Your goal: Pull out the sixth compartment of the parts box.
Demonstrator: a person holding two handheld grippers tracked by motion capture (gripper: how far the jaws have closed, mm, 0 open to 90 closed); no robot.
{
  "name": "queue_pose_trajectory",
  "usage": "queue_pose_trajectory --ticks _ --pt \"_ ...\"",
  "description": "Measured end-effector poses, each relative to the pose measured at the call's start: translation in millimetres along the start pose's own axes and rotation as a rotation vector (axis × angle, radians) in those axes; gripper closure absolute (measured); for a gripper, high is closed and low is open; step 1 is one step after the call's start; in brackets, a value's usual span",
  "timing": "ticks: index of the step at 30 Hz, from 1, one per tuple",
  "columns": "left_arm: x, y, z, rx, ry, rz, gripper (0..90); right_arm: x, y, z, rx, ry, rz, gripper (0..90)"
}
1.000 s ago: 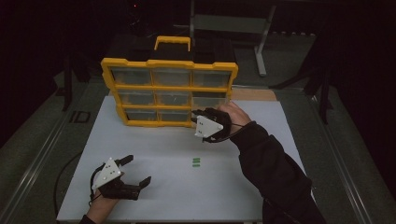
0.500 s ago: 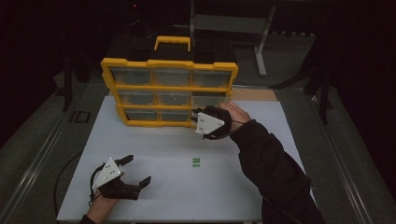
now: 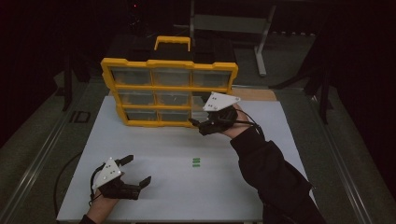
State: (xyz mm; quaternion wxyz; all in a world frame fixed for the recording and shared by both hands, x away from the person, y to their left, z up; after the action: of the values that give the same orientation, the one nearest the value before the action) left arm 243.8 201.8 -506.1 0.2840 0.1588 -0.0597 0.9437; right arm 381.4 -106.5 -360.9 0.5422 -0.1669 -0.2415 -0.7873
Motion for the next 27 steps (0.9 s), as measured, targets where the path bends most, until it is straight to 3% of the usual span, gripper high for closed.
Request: queue_pose_trajectory --ticks 2,5,8,12,15,19,27 --pt "0.0 -0.2 0.0 0.0 -0.001 0.0 0.0 0.8 1.4 -3.2 -0.044 0.016 0.005 12.6" --pt "-0.2 -0.1 -0.2 0.0 -0.001 0.0 0.0 2.4 0.3 -8.8 -0.081 0.038 -0.025 10.2" --pt "-0.1 0.0 0.0 -0.001 -0.001 0.0 0.0 6.0 -1.2 -13.9 -0.127 0.083 -0.01 10.2" --pt "0.0 0.1 0.1 0.0 0.0 -0.001 0.0 11.8 -8.2 -19.9 -0.129 0.129 -0.013 13.4" --pt "-0.4 0.0 0.0 -0.006 -0.002 0.0 0.0 14.7 -13.2 -25.0 -0.126 0.147 0.009 15.7" --pt "0.1 0.5 0.3 -0.003 0.001 -0.003 0.0 16.8 -19.3 -33.1 -0.139 0.158 0.033 15.6" --pt "-0.1 0.6 0.4 -0.006 0.002 -0.002 0.0 27.8 -34.4 -48.2 -0.141 0.164 0.033 15.0"
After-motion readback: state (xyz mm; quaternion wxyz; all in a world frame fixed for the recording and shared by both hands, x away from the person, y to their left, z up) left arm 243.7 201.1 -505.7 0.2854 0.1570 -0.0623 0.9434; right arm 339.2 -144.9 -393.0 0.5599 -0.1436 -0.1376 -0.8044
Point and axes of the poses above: each handheld gripper's, and its own axes: x roughly backward along the jaws, z roughly out of its top, y roughly to its right, the point moved 2 cm from there along -x, roughly forward along the jaws, and after that the axes turned 13 degrees about z, right-handed, at the moved point
